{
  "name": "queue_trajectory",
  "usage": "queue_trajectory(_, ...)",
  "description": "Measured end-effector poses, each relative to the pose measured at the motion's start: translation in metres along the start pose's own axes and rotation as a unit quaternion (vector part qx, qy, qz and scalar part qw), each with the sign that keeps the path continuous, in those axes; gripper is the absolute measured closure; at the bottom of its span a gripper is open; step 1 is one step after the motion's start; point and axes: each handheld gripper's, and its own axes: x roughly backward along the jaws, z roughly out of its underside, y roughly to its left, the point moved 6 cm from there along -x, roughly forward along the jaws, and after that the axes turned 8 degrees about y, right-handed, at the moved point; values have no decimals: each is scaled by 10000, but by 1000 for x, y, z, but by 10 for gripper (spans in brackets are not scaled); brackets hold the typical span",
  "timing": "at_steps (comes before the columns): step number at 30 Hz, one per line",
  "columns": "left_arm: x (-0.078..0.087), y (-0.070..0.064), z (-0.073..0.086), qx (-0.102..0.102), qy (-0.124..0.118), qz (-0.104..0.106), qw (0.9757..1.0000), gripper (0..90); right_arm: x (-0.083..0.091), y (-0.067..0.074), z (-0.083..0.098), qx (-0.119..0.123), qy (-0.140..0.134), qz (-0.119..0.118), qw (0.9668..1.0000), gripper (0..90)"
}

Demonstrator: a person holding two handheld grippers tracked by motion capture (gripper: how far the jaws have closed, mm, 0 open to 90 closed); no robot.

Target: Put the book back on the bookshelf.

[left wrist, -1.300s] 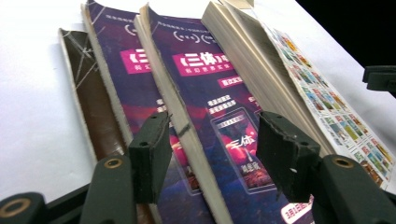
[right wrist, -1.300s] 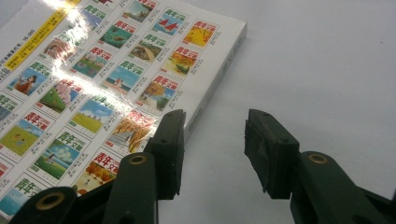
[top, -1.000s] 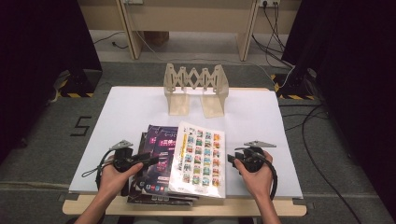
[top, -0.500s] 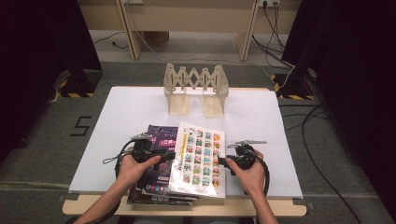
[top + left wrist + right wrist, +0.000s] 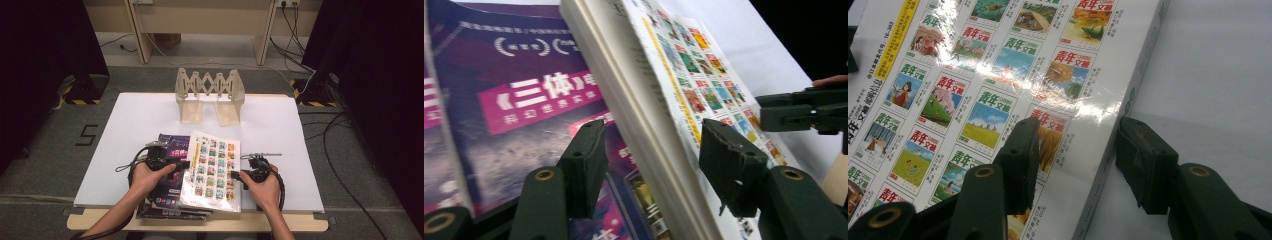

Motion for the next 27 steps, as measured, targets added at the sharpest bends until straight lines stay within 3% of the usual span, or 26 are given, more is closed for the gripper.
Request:
queue_trajectory(3,3,3,0,74,-20,26,10000,438,0,2,0,18,-2,88,10000,537)
queue_trajectory(16,2,3,1,258,-1,174,9995,442,-4,12,1,-9,56,-81,10000,560)
queue_trajectory(23,3,7,3,472,88,147,9987,438,-10,20,1,6,51,-229,9997,560)
queue_trajectory(27,3,13,7,598,199,-15,9980,425,-13,26,1,66,147,-353,9992,573)
